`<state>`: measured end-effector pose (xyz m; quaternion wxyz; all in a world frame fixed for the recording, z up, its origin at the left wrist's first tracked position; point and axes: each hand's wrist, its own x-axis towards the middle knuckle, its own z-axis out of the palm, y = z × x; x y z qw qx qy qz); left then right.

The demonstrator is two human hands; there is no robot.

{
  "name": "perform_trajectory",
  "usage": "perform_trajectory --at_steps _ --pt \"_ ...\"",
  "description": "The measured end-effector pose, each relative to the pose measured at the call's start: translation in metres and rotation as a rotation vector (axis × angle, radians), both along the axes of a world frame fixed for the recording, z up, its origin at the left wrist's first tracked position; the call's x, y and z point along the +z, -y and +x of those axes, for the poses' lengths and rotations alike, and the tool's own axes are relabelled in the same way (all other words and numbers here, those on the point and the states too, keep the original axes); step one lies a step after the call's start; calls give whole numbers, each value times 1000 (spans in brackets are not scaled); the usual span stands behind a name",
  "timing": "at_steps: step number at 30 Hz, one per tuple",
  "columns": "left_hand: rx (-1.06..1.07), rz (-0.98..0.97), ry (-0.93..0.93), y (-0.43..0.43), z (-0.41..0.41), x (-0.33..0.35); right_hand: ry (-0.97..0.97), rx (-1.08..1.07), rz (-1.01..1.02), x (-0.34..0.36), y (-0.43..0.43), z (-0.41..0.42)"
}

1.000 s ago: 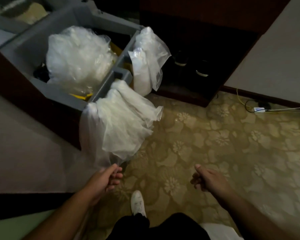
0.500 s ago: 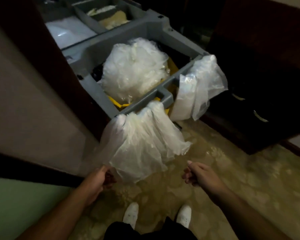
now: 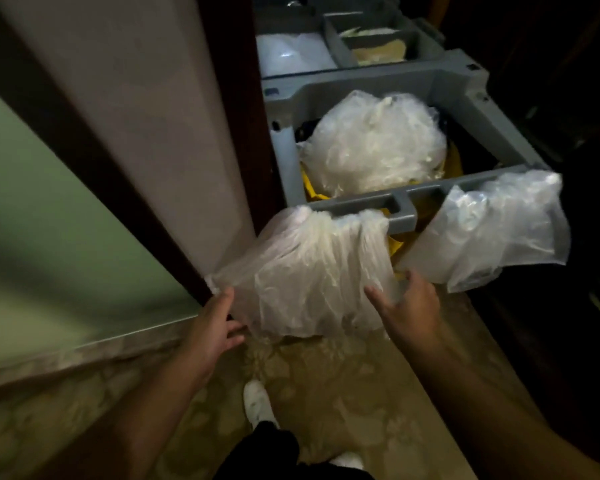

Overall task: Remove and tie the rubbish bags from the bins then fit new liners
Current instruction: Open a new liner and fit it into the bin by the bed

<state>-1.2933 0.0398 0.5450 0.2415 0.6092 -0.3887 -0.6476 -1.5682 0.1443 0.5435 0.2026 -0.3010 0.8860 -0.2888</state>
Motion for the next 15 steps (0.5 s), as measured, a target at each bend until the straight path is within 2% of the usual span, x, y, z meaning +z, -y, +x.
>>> perform_trajectory --at_steps 4,6,9,12,15 --pt "80 -135 93 -11 1 10 -43 67 129 -9 13 -12" --pt "72 -227 188 -14 1 16 -8 49 47 -2 15 -13" --pt "59 -310 280 -17 -3 27 167 32 -91 12 11 -11" --pt "20 -426 410 -15 -9 35 255 49 -199 24 4 -10" --pt "-34 -545 449 -18 -22 47 315 83 -302 43 -2 -8"
